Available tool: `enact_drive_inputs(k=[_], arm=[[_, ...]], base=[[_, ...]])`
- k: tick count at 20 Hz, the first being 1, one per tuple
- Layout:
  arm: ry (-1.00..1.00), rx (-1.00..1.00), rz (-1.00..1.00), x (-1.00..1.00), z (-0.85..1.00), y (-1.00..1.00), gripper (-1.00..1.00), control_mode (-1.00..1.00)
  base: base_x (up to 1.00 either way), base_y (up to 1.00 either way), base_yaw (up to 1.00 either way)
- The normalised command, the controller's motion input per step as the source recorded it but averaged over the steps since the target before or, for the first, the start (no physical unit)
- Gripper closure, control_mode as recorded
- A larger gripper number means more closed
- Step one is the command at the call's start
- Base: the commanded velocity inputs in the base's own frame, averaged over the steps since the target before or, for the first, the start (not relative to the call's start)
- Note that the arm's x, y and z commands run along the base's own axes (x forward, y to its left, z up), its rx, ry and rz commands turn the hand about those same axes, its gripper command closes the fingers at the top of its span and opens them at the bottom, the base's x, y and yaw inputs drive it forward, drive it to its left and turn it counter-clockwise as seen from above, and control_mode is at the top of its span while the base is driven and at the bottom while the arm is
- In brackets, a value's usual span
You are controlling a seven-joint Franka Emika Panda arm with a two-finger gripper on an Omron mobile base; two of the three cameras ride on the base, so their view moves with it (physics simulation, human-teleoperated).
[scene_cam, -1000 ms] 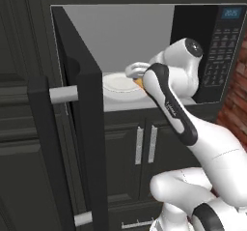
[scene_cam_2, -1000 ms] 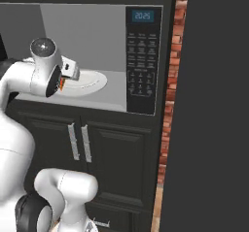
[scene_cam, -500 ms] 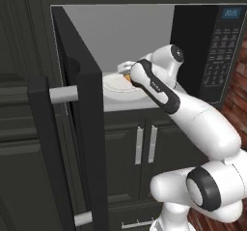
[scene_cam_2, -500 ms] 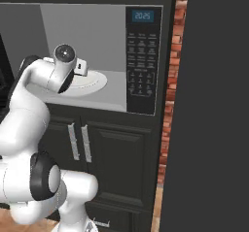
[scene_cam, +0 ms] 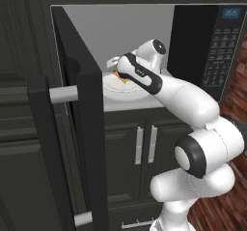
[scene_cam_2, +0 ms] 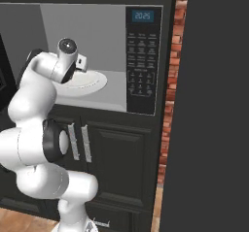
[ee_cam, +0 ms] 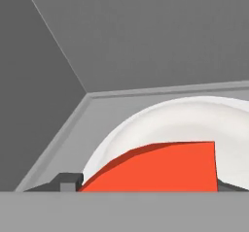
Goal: Pick the cheese from the counter and place it in the microwave.
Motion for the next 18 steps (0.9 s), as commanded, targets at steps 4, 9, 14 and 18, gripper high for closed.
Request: enact_drive_inputs(k=[4,9,14,18], arm=[[0.07,0.00,0.00,0.41,-0.08,0.13,1.00,-1.00],[0.09,0.00,0.00,0.30,-0.13,0.02,1.00,-1.00],[0.05,0.00,0.00,0.06,-0.20,0.00,1.00,-1.00],[0.03,0.00,0.00,0.09,-0.20,0.00,1.00,-1.00]], base=[[0.00,0.00,0.00],[0.00,0.00,0.00],[0.00,0.00,0.00],[0.00,0.00,0.00]])
